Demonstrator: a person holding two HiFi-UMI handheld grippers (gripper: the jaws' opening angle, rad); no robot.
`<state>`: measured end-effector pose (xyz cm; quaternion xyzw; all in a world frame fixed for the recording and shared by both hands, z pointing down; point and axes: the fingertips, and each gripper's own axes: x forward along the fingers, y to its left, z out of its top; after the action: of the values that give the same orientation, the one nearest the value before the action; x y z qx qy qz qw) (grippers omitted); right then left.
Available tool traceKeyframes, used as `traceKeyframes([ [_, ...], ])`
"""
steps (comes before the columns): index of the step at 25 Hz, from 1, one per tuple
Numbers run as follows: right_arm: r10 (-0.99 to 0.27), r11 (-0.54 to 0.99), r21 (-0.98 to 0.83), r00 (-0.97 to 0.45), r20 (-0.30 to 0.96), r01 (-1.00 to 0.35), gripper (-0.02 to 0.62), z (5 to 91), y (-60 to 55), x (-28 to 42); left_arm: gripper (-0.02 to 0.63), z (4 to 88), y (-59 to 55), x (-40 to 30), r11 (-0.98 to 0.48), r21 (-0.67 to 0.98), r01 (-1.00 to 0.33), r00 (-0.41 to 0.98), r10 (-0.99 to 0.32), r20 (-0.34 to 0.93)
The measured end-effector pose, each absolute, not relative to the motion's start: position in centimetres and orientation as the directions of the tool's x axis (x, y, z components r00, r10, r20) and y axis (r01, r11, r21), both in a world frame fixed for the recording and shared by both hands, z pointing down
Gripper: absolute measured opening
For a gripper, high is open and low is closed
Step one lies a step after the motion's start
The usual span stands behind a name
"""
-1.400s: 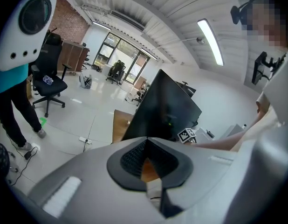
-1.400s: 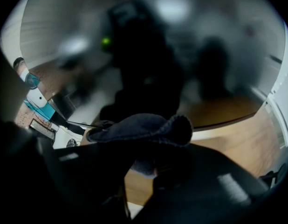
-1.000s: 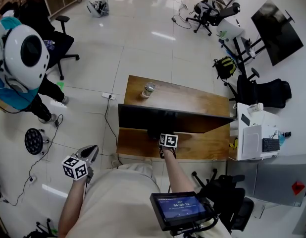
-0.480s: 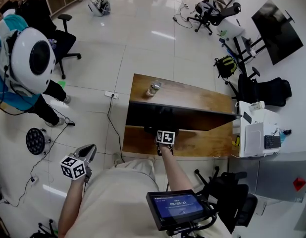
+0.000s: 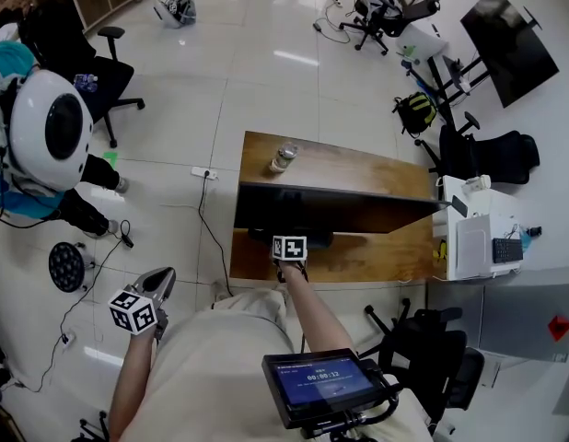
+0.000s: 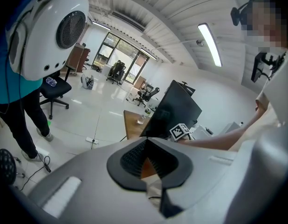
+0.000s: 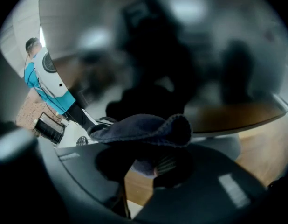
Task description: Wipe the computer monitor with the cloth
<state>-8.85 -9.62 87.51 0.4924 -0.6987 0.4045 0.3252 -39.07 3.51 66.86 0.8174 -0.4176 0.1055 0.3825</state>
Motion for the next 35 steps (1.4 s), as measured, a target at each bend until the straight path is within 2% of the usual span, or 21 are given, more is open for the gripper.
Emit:
traceKeyframes([
  [23,-0.348,0.334,-0.287,-0.401,0.847,-0.898,0.097,88.1,-9.5,-18.9,-0.008,67.3,6.2,-41.6,-0.304,0.534,-0.789,0.587,-0.63,0.508],
  [35,-0.354,0.29,-0.426,-0.51,0.784,-0.857,0.097,86.1,-10.2,-22.9,-0.008,67.5,6.9,-42.2,-0.294,0.539,-0.789,0.581,-0.642,0.499],
])
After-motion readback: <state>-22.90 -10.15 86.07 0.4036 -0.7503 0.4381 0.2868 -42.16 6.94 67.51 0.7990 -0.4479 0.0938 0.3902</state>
